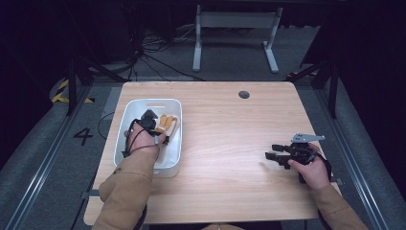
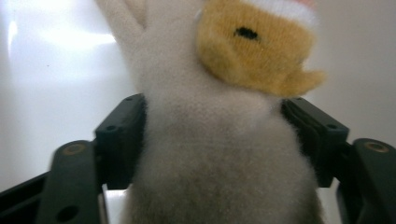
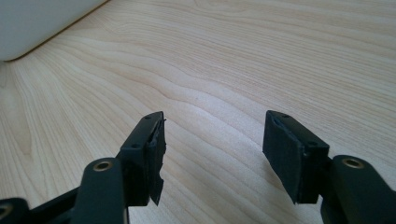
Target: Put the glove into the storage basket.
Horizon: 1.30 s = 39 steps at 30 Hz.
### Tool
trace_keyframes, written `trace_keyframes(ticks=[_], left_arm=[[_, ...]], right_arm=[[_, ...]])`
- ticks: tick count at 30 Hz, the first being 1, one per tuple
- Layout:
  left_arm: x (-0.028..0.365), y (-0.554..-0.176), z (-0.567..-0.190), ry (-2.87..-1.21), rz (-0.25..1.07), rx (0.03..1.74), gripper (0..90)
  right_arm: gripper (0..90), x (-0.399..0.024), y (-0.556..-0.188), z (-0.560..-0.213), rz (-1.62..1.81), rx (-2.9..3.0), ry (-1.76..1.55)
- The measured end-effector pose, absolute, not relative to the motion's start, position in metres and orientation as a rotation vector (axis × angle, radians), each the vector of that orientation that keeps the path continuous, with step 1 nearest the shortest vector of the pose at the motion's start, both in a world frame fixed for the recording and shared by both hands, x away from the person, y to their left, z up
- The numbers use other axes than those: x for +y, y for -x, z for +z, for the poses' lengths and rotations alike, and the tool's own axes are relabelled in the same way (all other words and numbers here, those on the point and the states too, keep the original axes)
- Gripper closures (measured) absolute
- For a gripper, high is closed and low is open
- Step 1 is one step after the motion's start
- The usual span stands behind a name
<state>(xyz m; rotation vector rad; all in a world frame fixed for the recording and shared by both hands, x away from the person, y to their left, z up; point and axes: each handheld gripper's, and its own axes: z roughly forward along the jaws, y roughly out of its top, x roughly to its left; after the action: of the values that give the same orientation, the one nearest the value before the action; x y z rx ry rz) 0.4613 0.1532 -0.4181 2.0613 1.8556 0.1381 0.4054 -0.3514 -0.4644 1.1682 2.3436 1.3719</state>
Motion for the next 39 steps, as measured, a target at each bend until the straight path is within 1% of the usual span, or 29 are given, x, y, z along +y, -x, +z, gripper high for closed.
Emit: trace_keyframes(ticks=[1,2,4,18,19,24,30,34,39], left_arm=[[0.153,-0.461,-0.418,-2.061,0.138,1.856,22.9],[0.153,-0.461,-0.418,-2.067,0.139,1.87,22.9],[0.15,-0.461,-0.419,-2.073,0.137,1.891,18.5],[0.149,-0.462,-0.418,-2.086,0.178,1.848,19.6],[0.149,-0.463,-0.415,-2.096,0.201,1.825,19.7],[0.149,-0.462,-0.408,-2.096,0.226,1.809,19.5],[0.15,-0.459,-0.381,-2.111,0.277,1.736,19.6],[0.15,-0.458,-0.374,-2.132,0.29,1.698,19.7],[0.15,-0.454,-0.363,-2.172,0.301,1.588,22.1]], right_arm=[[39.9,-0.351,-0.405,-0.464,1.372,2.344,-1.168],[39.9,-0.352,-0.405,-0.464,1.373,2.344,-1.168],[40.0,-0.352,-0.405,-0.464,1.375,2.347,-1.165],[39.9,-0.351,-0.405,-0.464,1.39,2.351,-1.154],[39.9,-0.351,-0.405,-0.464,1.386,2.351,-1.154],[39.9,-0.352,-0.405,-0.464,1.389,2.349,-1.156],[39.9,-0.352,-0.405,-0.464,1.387,2.348,-1.155],[39.9,-0.352,-0.405,-0.464,1.384,2.348,-1.154],[39.9,-0.354,-0.405,-0.463,1.386,2.346,-1.154]])
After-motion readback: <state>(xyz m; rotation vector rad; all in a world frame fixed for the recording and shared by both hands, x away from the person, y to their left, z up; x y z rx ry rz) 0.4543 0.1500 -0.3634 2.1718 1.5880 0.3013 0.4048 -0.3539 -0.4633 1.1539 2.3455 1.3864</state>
